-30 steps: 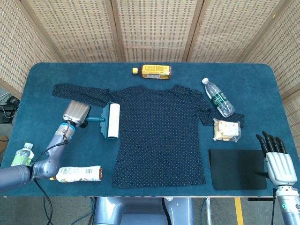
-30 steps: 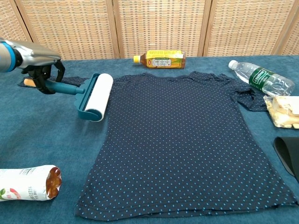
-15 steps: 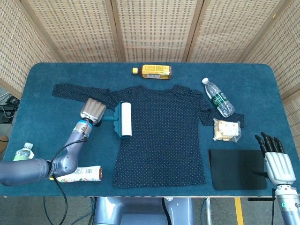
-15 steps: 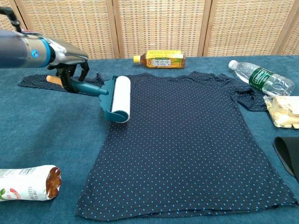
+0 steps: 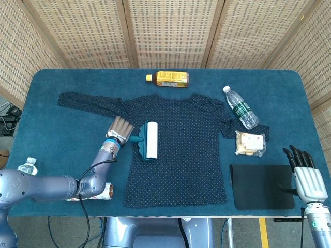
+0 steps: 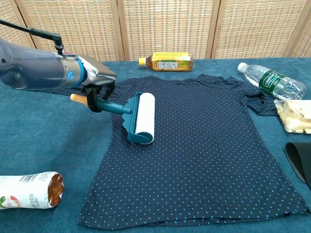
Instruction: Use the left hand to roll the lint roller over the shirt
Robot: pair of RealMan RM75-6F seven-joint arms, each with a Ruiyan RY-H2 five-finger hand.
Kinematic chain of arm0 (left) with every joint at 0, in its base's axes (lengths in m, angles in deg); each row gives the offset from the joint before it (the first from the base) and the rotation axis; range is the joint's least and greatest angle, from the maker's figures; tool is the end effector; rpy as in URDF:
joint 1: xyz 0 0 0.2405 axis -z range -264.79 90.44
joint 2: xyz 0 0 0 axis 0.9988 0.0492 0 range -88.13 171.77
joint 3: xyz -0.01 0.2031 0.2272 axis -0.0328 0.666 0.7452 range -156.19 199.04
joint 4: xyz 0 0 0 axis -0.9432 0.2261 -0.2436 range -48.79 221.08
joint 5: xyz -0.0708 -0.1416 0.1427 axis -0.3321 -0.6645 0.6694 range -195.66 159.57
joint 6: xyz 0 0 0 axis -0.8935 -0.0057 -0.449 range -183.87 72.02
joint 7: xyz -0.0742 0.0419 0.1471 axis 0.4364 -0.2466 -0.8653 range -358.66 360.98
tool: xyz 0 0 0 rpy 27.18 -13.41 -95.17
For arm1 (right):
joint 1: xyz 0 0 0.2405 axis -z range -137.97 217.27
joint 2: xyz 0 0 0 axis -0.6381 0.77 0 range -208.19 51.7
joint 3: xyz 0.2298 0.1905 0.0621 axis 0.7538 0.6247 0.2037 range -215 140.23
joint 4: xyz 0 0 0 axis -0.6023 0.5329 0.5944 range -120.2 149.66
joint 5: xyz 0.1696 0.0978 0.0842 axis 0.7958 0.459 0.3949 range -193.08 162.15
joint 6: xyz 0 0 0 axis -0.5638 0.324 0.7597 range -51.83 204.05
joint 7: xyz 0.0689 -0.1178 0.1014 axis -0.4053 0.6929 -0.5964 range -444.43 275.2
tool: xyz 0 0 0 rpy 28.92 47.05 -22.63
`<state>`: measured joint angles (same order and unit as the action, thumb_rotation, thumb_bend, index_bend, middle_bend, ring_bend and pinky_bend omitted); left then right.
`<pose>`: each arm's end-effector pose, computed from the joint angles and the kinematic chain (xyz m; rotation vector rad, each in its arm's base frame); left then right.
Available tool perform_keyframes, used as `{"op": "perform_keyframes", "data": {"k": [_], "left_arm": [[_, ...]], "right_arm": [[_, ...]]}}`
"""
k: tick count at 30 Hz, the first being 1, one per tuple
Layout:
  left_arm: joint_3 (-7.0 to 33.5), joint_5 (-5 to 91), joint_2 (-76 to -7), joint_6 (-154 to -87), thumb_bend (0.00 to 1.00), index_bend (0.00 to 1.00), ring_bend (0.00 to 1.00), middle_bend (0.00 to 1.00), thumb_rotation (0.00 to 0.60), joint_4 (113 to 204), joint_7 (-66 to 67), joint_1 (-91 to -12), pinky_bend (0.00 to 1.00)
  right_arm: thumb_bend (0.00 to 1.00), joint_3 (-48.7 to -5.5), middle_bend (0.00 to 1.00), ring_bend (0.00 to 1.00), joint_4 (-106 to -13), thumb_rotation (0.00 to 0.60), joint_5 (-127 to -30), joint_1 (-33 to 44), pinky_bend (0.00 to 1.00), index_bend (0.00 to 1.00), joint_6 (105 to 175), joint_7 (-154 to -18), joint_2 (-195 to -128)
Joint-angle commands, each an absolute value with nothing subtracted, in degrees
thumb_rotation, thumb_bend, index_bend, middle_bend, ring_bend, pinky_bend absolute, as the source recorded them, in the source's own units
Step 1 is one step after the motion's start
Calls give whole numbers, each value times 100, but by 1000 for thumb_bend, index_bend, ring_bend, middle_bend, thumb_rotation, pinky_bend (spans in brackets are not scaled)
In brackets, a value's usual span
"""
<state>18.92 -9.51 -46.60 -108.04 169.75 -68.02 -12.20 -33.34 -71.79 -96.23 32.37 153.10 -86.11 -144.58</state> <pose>-0.0925 0.4724 -0.0460 -2.0301 -0.5074 -0.1753 -0.3865 -0.2314 0.1624 1.3876 -0.9805 0.7973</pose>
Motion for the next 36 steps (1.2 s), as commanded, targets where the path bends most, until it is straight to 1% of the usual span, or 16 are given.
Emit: {"op": "perform_keyframes", "data": {"k": [1, 11, 19, 24, 30, 33, 34, 36], "left_arm": [[1840, -1081, -4810, -10877, 851, 887, 659, 762, 600, 16924, -6928, -1051, 718], [1516, -1658, -5381, -11063, 854, 887, 660, 762, 600, 16643, -7403, -430, 718], [1477, -1893, -5507, -11159, 856, 887, 660, 762, 600, 16635, -7585, -293, 718], [1593, -1890, -5401, -11250, 856, 887, 660, 762, 600, 16767, -7676, -317, 718], [1820, -1819, -5057, -11316, 856, 887, 660, 762, 600, 17064, -7613, -524, 718], [2049, -1676, -4802, -11299, 856, 887, 660, 762, 600, 17261, -7451, -760, 718], [2190, -1591, -4645, -11301, 856, 887, 660, 762, 600, 17360, -7351, -903, 718], [2278, -1426, -4493, -11264, 856, 887, 660, 762, 600, 17462, -7204, -1031, 718]], "right_arm": [[64, -3335, 0, 0, -7181, 600, -9625, 3235, 0, 0, 15300, -8656, -14445], [65, -3340, 0, 0, -7200, 600, -9670, 3239, 0, 0, 15313, -8831, -14392], [64, -3329, 0, 0, -7179, 600, -9651, 3244, 0, 0, 15315, -8885, -14374], [65, -3332, 0, 0, -7174, 600, -9639, 3241, 0, 0, 15299, -8877, -14377], [64, -3357, 0, 0, -7182, 600, -9663, 3232, 0, 0, 15283, -8803, -14396], [65, -3367, 0, 0, -7195, 600, -9674, 3234, 0, 0, 15293, -8747, -14402], [65, -3372, 0, 0, -7207, 600, -9683, 3234, 0, 0, 15302, -8706, -14409], [65, -3377, 0, 0, -7223, 600, -9689, 3237, 0, 0, 15313, -8671, -14415]]}}
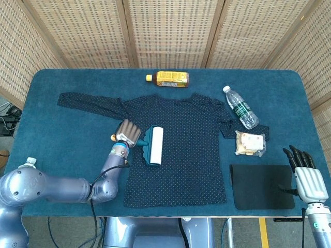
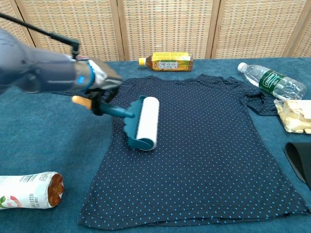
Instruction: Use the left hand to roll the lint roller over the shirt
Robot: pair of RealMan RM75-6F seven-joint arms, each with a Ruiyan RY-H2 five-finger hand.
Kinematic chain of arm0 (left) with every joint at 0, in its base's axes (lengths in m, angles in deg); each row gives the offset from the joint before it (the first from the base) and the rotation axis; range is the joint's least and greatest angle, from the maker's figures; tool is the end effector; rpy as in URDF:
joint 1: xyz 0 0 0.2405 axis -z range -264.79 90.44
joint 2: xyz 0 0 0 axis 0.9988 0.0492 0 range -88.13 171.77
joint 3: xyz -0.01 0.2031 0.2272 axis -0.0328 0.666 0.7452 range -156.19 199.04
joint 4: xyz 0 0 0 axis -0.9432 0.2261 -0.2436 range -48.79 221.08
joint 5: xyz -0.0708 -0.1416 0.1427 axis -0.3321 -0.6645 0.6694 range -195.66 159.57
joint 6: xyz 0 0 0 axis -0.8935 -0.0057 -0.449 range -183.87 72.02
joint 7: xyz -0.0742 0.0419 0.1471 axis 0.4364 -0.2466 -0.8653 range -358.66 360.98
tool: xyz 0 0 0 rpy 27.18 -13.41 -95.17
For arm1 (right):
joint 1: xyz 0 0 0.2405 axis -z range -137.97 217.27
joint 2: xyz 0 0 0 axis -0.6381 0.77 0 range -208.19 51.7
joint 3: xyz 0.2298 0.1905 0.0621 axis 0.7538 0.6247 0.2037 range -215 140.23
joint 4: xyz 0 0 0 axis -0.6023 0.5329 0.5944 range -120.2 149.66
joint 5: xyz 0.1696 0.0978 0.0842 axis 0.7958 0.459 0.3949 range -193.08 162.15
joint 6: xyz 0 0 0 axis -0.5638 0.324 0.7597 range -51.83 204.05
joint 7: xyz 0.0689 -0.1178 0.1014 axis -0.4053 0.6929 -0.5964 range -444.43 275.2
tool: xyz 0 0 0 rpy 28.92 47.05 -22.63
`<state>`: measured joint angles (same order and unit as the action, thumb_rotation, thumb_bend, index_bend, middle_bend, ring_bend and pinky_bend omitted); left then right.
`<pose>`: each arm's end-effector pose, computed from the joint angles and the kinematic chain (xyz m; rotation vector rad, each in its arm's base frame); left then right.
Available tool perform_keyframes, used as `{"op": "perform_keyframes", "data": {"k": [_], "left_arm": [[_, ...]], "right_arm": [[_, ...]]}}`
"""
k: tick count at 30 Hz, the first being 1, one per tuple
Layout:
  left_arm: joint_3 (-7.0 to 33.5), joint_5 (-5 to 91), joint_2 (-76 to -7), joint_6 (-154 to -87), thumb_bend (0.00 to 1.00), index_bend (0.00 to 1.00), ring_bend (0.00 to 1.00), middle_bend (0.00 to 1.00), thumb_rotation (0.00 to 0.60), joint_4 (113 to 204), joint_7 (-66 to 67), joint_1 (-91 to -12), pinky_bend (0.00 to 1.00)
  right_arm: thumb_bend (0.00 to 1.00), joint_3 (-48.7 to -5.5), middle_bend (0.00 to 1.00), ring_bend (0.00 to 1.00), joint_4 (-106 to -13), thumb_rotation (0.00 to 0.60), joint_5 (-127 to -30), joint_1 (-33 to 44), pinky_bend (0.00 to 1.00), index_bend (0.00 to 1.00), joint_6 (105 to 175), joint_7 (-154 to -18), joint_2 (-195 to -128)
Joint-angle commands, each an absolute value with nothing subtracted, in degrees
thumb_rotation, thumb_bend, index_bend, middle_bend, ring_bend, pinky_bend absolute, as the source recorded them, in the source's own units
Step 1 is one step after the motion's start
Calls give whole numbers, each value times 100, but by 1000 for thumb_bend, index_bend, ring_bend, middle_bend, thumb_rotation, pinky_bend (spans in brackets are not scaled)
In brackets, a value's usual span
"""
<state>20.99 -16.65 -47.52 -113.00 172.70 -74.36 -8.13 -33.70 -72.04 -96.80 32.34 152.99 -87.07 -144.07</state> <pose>-0.0835 0.4616 -0.0505 -2.0280 -0.4353 -0.0588 -0.3855 -0.2302 0.1634 1.3962 -0.9904 0.8050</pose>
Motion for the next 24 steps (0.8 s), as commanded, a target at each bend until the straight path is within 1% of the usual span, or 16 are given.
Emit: {"op": "perform_keyframes", "data": {"k": [1, 6, 13, 18, 24], "left_arm": [[2302, -1386, -4454, -11253, 856, 887, 660, 762, 600, 17483, -7162, -1066, 718], [2438, -1135, -4245, -11172, 857, 887, 660, 762, 600, 17533, -6914, -1263, 718], [2430, -1005, -4232, -11119, 856, 887, 660, 763, 600, 17493, -6782, -1305, 718], [2224, -1035, -4487, -11135, 856, 887, 660, 763, 600, 17404, -6888, -1087, 718], [1993, -1289, -4861, -11369, 856, 887, 661, 763, 600, 17321, -7230, -745, 718]], "right_arm": [[65, -3380, 0, 0, -7229, 600, -9694, 3238, 0, 0, 15316, -8662, -14417], [64, -3409, 0, 0, -7257, 600, -9732, 3232, 0, 0, 15312, -8589, -14441], [65, -3439, 0, 0, -7272, 600, -9769, 3226, 0, 0, 15299, -8560, -14464], [65, -3411, 0, 0, -7246, 600, -9722, 3225, 0, 0, 15292, -8626, -14452], [65, -3395, 0, 0, -7208, 600, -9677, 3217, 0, 0, 15247, -8736, -14432]]}}
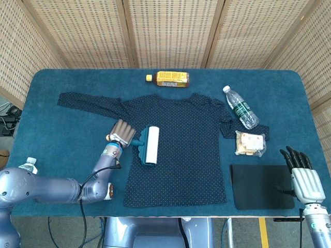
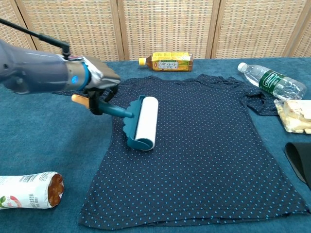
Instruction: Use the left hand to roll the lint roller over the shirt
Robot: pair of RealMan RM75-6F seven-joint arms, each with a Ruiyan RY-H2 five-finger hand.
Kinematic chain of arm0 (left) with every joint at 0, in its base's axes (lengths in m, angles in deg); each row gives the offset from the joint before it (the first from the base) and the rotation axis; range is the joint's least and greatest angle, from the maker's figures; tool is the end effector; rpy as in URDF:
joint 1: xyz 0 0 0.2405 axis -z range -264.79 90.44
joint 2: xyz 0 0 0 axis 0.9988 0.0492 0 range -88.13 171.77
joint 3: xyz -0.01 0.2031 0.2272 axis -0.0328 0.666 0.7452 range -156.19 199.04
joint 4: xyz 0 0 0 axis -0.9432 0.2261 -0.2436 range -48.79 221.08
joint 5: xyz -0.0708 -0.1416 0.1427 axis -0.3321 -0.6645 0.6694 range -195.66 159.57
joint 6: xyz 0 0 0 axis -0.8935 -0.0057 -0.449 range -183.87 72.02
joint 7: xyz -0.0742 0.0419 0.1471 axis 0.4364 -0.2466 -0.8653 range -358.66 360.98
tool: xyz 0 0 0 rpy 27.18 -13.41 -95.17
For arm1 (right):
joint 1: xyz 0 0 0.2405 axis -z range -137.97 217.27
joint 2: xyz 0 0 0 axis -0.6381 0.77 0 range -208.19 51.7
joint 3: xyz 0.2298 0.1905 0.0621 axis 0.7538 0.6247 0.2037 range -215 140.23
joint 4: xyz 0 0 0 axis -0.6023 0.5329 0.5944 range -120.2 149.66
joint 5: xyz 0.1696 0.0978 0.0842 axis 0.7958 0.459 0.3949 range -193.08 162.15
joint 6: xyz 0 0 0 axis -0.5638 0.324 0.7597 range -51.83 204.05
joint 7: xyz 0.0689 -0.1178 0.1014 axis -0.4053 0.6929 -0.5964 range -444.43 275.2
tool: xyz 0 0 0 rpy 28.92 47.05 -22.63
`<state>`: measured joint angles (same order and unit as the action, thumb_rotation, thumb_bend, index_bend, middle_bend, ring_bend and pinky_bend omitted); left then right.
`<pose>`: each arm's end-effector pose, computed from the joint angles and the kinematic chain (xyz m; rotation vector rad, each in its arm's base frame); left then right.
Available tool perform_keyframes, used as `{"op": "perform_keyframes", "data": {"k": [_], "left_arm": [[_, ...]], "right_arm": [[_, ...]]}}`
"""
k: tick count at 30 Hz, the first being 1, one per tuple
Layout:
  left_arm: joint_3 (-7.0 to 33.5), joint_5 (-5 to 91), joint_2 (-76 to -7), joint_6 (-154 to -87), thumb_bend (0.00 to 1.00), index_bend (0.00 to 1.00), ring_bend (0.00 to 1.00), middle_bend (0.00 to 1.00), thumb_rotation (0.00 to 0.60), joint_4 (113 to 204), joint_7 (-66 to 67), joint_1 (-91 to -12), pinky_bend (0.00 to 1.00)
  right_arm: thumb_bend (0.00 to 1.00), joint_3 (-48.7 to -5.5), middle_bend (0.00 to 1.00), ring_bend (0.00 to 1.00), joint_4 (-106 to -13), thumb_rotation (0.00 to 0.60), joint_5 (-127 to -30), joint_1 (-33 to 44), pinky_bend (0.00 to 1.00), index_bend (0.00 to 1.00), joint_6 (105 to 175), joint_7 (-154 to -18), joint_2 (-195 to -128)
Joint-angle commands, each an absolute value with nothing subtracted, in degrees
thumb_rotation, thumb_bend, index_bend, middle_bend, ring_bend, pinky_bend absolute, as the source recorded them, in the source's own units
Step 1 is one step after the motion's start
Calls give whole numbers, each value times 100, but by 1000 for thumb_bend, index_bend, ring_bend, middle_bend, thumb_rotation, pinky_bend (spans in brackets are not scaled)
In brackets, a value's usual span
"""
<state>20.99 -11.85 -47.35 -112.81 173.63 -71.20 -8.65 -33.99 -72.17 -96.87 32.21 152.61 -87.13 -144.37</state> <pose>-0.0750 0.4583 -0.0522 -2.0508 -0.4165 -0.1321 -0.3849 -0.2297 0.1590 1.4033 -1.0039 0.8052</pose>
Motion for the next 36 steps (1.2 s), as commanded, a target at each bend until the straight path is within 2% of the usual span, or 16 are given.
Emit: {"op": "perform_keyframes", "data": {"k": [1, 13, 20, 28, 36], "left_arm": [[1921, -1342, -4936, -11394, 856, 887, 662, 762, 600, 17301, -7273, -681, 718], [1570, -1800, -5406, -11583, 857, 887, 662, 763, 600, 17037, -7600, -364, 718], [1563, -1764, -5384, -11631, 856, 887, 662, 763, 600, 17087, -7597, -409, 718], [1764, -1570, -4996, -11619, 856, 887, 662, 762, 600, 17338, -7338, -749, 718], [2309, -1016, -4294, -11527, 856, 887, 662, 763, 600, 17576, -6665, -1478, 718]], "right_arm": [[64, -3393, 0, 0, -7204, 600, -9672, 3216, 0, 0, 15241, -8755, -14428], [65, -3385, 0, 0, -7189, 600, -9672, 3219, 0, 0, 15242, -8859, -14406], [65, -3401, 0, 0, -7176, 600, -9676, 3213, 0, 0, 15215, -8856, -14418], [64, -3420, 0, 0, -7174, 600, -9670, 3205, 0, 0, 15187, -8774, -14443], [65, -3484, 0, 0, -7202, 600, -9764, 3194, 0, 0, 15196, -8569, -14504]]}}
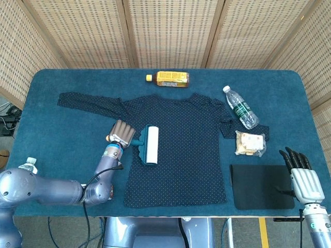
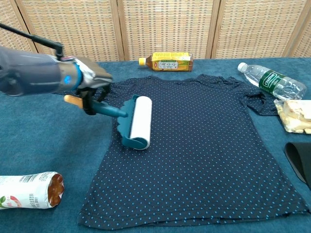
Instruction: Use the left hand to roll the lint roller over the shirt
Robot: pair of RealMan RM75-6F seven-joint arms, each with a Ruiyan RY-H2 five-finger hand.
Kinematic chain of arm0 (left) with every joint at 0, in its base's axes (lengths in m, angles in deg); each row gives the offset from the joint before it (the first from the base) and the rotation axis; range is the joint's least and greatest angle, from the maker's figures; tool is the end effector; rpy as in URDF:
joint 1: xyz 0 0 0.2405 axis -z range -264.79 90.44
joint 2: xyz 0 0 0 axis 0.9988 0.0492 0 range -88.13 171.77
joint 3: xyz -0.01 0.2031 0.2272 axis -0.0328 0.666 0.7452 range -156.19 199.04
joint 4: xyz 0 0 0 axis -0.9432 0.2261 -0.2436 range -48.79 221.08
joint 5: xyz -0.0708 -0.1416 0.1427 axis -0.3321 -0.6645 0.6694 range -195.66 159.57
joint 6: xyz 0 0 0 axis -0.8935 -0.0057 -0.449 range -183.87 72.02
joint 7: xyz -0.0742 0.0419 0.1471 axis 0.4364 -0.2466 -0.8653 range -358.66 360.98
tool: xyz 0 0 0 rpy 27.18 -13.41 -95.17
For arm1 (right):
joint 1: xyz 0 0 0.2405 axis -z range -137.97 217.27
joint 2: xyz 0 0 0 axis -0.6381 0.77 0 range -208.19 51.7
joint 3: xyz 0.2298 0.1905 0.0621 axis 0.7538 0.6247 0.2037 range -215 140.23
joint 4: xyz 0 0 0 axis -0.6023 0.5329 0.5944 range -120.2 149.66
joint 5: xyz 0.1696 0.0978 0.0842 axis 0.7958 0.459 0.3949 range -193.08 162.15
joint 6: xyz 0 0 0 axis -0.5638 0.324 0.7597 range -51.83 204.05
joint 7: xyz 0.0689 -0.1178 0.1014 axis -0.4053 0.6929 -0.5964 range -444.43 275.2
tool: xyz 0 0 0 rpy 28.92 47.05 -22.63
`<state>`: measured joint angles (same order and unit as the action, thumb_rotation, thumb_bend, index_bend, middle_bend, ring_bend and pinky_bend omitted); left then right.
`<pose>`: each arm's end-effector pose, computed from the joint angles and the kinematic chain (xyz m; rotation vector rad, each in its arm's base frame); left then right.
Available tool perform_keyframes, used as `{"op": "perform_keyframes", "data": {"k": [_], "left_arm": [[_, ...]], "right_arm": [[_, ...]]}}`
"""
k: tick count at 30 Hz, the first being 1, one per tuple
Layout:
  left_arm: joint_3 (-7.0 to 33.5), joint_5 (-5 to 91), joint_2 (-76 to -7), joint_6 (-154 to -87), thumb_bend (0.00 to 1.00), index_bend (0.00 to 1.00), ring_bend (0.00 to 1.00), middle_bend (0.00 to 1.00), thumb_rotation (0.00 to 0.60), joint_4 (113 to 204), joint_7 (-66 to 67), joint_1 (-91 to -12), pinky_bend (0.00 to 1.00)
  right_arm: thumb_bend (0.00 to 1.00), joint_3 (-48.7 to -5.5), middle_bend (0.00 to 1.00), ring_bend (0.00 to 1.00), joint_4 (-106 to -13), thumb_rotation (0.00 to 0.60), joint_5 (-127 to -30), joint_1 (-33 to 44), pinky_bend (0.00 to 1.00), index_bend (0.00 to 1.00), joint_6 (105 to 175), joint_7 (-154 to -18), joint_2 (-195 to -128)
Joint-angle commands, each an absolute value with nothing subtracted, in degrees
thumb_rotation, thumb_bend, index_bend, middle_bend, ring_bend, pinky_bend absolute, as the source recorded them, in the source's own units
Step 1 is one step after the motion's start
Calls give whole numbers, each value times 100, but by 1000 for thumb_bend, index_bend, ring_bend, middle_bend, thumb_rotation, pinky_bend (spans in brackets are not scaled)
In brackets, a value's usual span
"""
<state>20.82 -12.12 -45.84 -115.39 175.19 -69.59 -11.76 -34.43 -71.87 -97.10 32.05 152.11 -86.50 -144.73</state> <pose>-0.1000 0.4568 -0.0375 -1.9865 -0.4962 -0.1202 -0.3857 -0.2289 0.1543 1.4214 -1.0046 0.7898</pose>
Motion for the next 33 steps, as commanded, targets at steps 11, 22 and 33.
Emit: {"op": "perform_keyframes", "data": {"k": [11, 22, 33], "left_arm": [[2378, 815, -3485, -11264, 832, 878, 662, 757, 600, 17795, -4852, -2481, 697], [2567, 1885, -3222, -11203, 468, 352, 322, 280, 600, 17680, -4084, -3133, 450], [2582, 1643, -3243, -10962, 344, 24, 0, 0, 600, 17542, -4050, -3270, 57]], "right_arm": [[64, -3482, 0, 0, -7203, 600, -9749, 3204, 0, 0, 15244, -8370, -14574], [65, -3457, 0, 0, -7205, 600, -9704, 3223, 0, 0, 15296, -8243, -14601], [64, -3466, 0, 0, -7203, 600, -9703, 3224, 0, 0, 15293, -8184, -14618]]}}
